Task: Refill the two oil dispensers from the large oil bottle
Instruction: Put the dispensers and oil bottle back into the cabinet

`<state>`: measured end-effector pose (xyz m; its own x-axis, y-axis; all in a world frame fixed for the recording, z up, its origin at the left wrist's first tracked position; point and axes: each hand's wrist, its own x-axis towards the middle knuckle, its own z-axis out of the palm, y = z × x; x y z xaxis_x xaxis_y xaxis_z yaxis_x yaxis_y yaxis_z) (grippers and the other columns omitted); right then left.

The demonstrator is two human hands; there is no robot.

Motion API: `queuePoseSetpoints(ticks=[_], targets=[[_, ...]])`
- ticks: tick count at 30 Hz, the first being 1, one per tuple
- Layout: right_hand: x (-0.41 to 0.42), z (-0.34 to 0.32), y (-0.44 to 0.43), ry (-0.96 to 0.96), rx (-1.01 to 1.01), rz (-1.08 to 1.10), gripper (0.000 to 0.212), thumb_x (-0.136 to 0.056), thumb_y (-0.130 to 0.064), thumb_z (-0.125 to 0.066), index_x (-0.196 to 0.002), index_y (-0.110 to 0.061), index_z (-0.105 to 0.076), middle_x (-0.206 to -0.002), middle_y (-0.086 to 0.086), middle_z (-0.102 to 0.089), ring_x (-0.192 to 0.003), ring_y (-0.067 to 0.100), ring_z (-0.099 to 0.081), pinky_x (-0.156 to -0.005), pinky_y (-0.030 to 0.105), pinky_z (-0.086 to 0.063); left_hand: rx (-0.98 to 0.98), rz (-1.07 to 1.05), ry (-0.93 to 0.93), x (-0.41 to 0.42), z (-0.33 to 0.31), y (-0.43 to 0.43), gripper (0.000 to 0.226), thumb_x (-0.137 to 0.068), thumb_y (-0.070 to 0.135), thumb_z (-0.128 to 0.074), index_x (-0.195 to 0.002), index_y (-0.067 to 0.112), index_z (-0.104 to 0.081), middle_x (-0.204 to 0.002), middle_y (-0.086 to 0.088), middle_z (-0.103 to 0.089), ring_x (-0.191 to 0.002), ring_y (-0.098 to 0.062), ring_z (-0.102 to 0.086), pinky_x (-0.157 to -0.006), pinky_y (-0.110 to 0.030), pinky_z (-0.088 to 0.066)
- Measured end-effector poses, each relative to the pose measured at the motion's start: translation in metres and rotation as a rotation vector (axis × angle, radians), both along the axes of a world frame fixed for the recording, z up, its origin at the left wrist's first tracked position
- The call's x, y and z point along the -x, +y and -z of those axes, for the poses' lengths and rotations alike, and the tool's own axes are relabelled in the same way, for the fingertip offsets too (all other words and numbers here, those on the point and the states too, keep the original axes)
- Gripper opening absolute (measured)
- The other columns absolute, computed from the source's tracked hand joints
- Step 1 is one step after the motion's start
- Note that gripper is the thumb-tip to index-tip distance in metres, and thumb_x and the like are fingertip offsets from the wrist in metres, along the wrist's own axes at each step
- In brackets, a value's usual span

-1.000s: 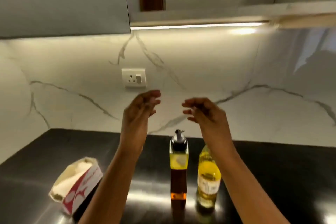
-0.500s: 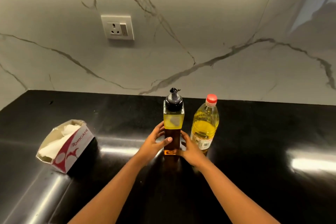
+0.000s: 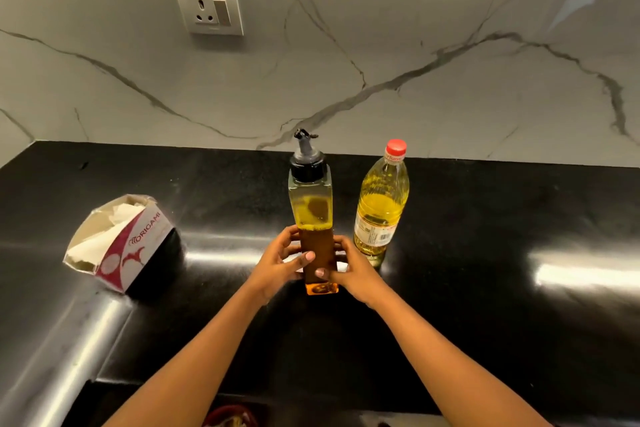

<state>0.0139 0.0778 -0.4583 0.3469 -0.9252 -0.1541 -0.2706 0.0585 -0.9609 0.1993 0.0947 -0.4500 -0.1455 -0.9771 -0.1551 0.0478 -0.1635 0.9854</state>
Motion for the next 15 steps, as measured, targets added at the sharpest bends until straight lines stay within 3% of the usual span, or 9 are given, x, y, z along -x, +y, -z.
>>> queuePoseSetpoints(ticks=[3,6,10,13,15], targets=[[0.006,-0.022,0.018,-0.016,0.014,0.002,0.058,-0.07,-0.025,-0.082,-0.116,-0.031,-0.047,-0.114,-0.008,-0.058,-0.108,0.011,-0.058,-0.092,0.033,-0.052,0.042,-0.023,0.01,0.006,-0.02,0.019,0.05,-0.079,0.025,-0.072,-0.125,0.032,-0.052,-0.125,-0.005,-0.063,-0.118,-0.026,-0.059,-0.081,-0.042,-0.058],[0.013,-0.062,0.029,-0.027,0.088,-0.002,0.061,-0.067,-0.029,-0.083,-0.117,-0.034,-0.049,-0.114,-0.012,-0.06,-0.107,0.006,-0.057,-0.092,0.031,-0.051,0.116,-0.036,0.036,0.013,-0.059,0.032,0.052,-0.079,0.026,-0.076,-0.125,0.029,-0.053,-0.122,-0.006,-0.065,-0.115,-0.028,-0.061,-0.077,-0.038,-0.058],[0.023,-0.134,0.042,-0.065,0.213,0.024,0.066,-0.061,-0.046,-0.081,-0.118,-0.036,-0.05,-0.109,-0.017,-0.062,-0.101,0.003,-0.06,-0.087,0.031,-0.053,0.293,0.009,0.065,0.024,-0.136,0.044,0.067,-0.069,0.048,-0.08,-0.127,0.027,-0.053,-0.114,-0.002,-0.07,-0.104,-0.023,-0.068,-0.071,-0.029,-0.058],[0.027,-0.198,0.046,-0.13,0.315,0.046,0.063,-0.056,-0.05,-0.08,-0.112,-0.043,-0.053,-0.103,-0.021,-0.064,-0.096,0.005,-0.064,-0.08,0.033,-0.057,0.44,0.026,0.067,0.033,-0.202,0.045,0.051,-0.08,0.04,-0.071,-0.127,0.029,-0.055,-0.111,-0.002,-0.072,-0.1,-0.023,-0.07,-0.071,-0.031,-0.059],[0.031,-0.239,0.044,-0.18,0.369,0.054,0.061,-0.055,-0.049,-0.08,-0.11,-0.043,-0.054,-0.1,-0.021,-0.066,-0.092,0.005,-0.066,-0.074,0.032,-0.058,0.542,-0.001,-0.012,0.04,-0.245,0.043,0.05,-0.079,0.045,-0.066,-0.127,0.035,-0.057,-0.112,0.006,-0.072,-0.1,-0.017,-0.07,-0.069,-0.032,-0.059]])
